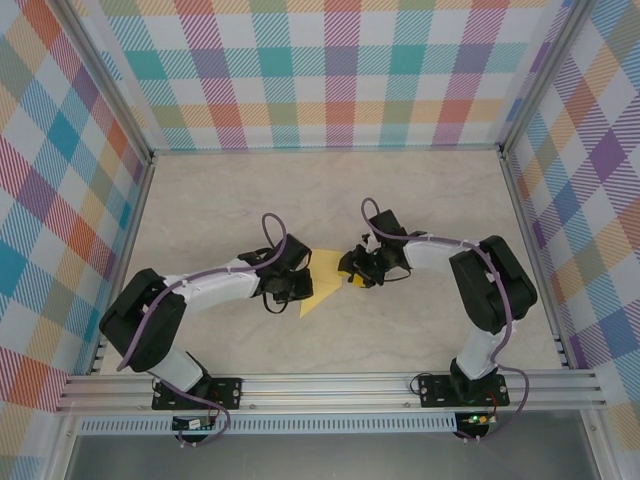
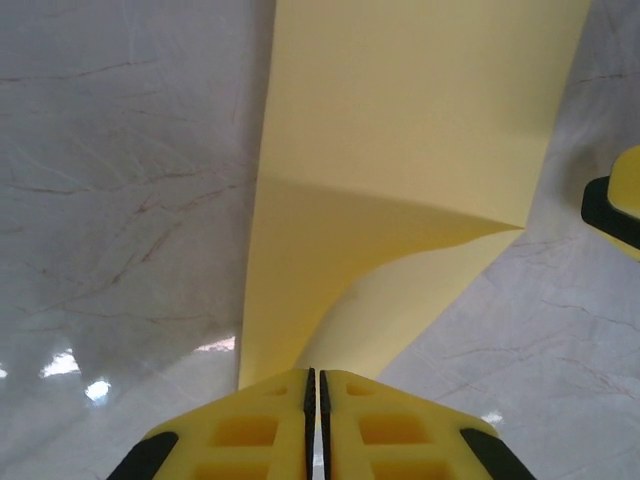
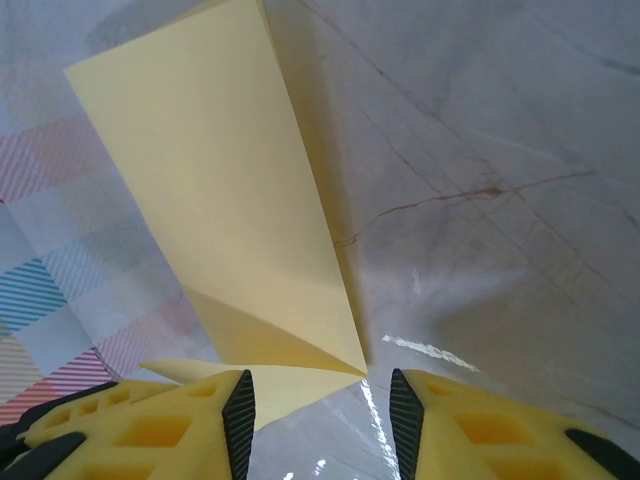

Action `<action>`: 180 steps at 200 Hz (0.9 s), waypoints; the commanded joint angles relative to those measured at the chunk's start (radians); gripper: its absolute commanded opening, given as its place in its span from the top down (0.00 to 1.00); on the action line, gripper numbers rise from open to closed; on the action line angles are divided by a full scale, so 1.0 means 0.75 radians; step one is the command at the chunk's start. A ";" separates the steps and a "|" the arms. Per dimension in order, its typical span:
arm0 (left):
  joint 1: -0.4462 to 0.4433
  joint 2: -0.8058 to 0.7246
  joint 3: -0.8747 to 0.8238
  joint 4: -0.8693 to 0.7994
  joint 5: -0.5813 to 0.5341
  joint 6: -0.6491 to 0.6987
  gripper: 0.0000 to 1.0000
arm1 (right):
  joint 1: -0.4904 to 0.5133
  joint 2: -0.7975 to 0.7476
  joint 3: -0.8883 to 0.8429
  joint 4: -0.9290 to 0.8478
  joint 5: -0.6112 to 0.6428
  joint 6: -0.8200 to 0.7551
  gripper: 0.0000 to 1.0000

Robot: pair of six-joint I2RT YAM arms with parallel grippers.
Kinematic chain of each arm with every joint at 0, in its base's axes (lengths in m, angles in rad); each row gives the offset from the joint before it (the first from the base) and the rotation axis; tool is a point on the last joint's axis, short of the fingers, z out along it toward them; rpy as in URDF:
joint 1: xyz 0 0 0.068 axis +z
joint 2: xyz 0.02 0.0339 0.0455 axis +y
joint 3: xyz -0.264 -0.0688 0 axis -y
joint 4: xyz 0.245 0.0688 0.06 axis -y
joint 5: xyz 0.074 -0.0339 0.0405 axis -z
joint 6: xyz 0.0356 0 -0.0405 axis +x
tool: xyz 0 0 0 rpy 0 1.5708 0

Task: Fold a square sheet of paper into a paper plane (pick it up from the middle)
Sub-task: Fourth fold the wing at the center of the table.

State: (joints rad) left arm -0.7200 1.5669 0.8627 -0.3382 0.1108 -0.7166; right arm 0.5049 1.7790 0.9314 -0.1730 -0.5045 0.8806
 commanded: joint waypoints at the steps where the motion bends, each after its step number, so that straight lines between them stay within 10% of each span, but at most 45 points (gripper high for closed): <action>1: 0.031 0.047 0.038 -0.023 -0.028 0.032 0.89 | 0.009 0.033 0.004 0.052 -0.064 0.025 0.58; 180: 0.038 0.124 -0.033 -0.012 -0.049 0.041 0.92 | 0.034 0.057 0.045 0.111 -0.116 0.041 0.60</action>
State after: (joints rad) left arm -0.7013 1.6547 0.8703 -0.3294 0.0948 -0.6907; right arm 0.5247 1.8404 0.9428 -0.0875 -0.5880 0.9089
